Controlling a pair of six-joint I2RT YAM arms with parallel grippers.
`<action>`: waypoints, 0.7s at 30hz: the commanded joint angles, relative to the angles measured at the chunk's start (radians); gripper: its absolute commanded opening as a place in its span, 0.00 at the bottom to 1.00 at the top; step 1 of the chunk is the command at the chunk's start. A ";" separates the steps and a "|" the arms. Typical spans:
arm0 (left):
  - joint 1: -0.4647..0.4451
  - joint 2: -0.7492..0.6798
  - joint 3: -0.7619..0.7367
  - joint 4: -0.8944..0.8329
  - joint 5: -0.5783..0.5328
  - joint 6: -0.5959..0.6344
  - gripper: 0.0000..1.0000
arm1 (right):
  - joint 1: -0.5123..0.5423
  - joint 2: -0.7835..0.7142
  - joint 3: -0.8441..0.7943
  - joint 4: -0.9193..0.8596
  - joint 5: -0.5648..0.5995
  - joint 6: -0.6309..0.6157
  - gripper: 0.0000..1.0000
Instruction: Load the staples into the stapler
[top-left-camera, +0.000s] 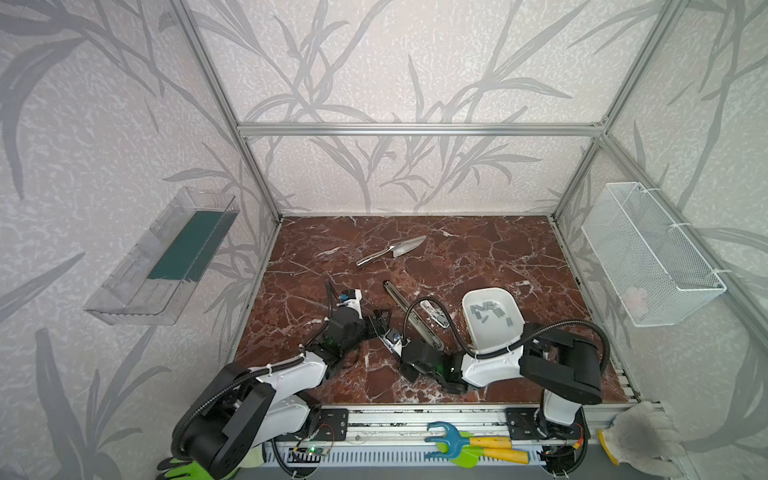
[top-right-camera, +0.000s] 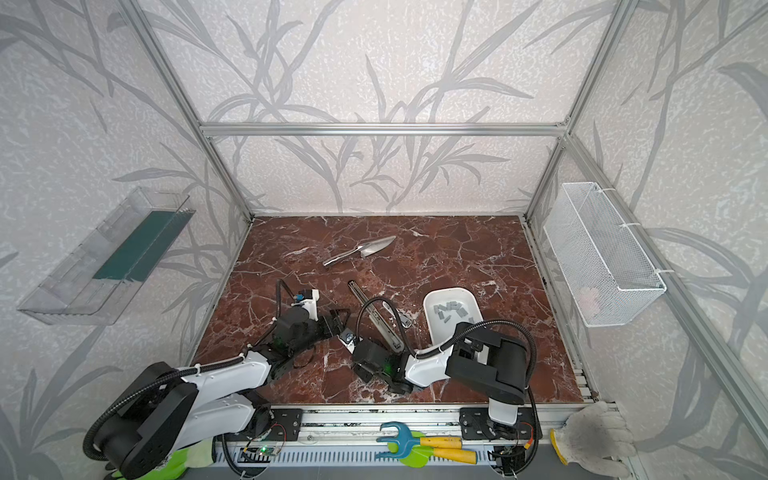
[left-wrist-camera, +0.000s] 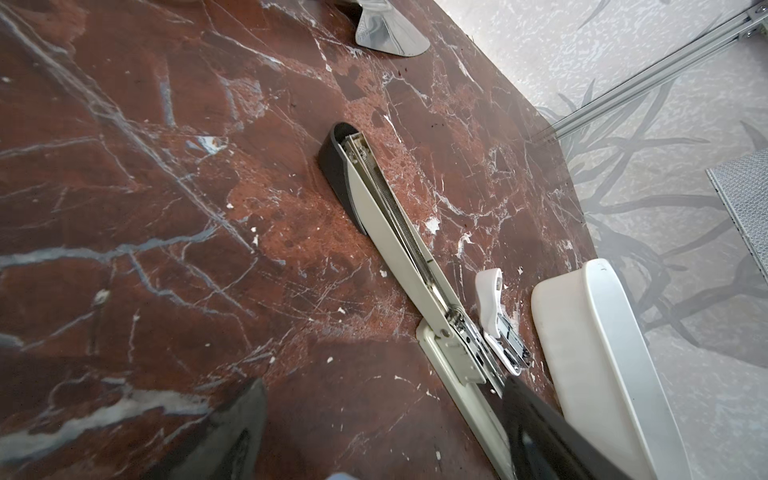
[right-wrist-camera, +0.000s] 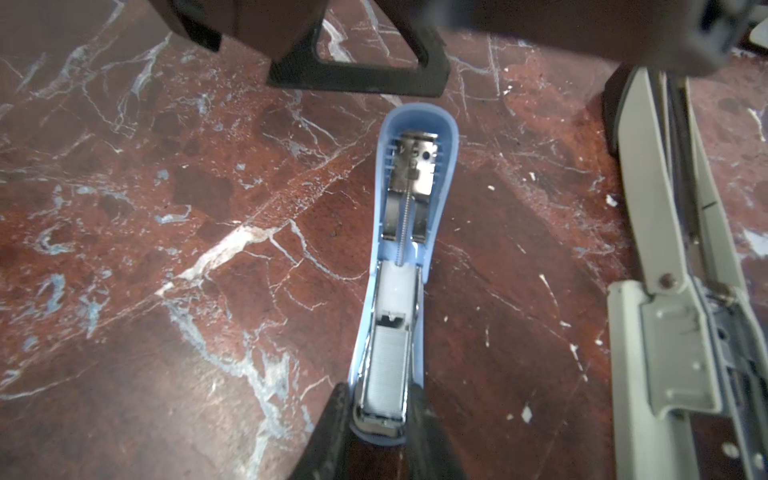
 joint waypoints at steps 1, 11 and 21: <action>-0.022 -0.022 0.007 0.020 0.001 -0.005 0.88 | -0.012 0.009 -0.010 0.030 0.001 -0.007 0.20; -0.036 -0.048 -0.001 -0.010 -0.027 0.004 0.85 | -0.026 0.015 -0.006 0.037 -0.007 0.012 0.16; -0.045 -0.012 0.002 0.043 0.003 -0.010 0.84 | -0.071 0.005 -0.031 0.071 -0.036 0.066 0.12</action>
